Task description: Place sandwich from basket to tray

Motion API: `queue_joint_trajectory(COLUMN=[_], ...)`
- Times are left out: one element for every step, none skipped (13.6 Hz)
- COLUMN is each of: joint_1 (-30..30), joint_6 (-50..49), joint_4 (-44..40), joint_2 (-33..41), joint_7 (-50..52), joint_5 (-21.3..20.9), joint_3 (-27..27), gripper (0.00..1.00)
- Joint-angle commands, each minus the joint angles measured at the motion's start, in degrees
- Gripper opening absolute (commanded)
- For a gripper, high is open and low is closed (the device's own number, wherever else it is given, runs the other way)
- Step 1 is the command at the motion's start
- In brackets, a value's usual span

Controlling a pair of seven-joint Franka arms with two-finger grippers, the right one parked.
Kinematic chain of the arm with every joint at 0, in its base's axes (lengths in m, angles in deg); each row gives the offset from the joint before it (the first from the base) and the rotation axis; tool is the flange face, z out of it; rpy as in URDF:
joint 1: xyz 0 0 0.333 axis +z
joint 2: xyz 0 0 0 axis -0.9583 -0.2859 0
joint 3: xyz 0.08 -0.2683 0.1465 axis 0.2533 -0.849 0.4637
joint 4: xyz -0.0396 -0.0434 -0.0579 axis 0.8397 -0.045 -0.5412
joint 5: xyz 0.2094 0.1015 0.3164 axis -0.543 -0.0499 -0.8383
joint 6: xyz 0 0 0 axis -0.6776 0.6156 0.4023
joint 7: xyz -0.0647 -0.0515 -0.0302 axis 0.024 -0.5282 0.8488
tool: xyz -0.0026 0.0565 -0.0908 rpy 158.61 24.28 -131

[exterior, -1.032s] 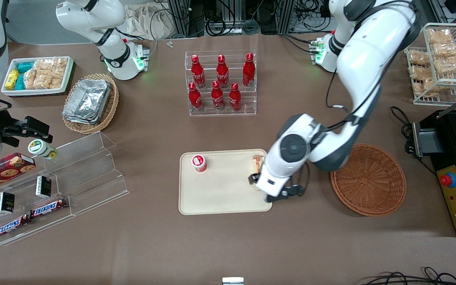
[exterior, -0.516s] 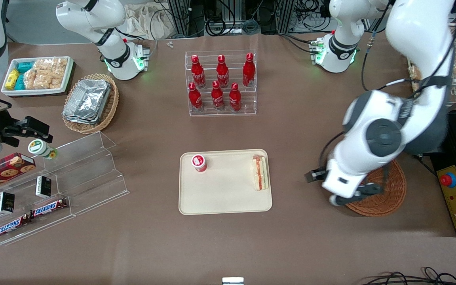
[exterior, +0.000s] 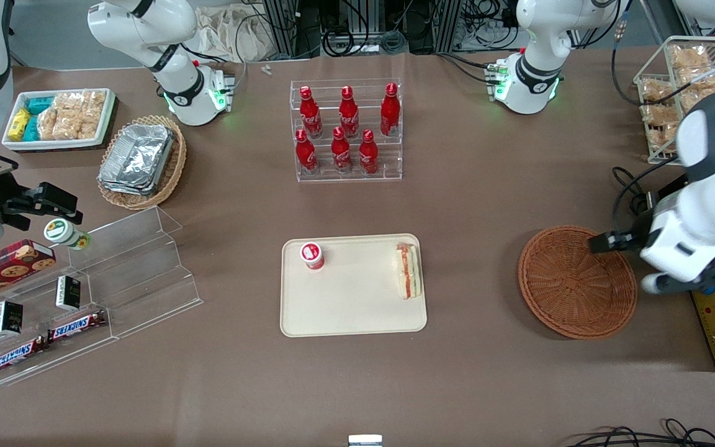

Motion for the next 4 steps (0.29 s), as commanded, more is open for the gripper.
queue_joint_trajectory(joint_1=[2.1,2.4,2.4,2.4], joint_6=[-0.5,-2.2,-2.6,-2.6], joint_4=[4.1,2.7,1.9,1.5], joint_2=[4.0,3.5,3.0,2.5], joint_7=[-4.5,-5.5,-6.7,-7.0], joint_5=[1.1,1.1,1.0,0.9], joint_3=[1.1,1.1,1.1,1.1], gripper=[1.00,1.00,1.00,1.00])
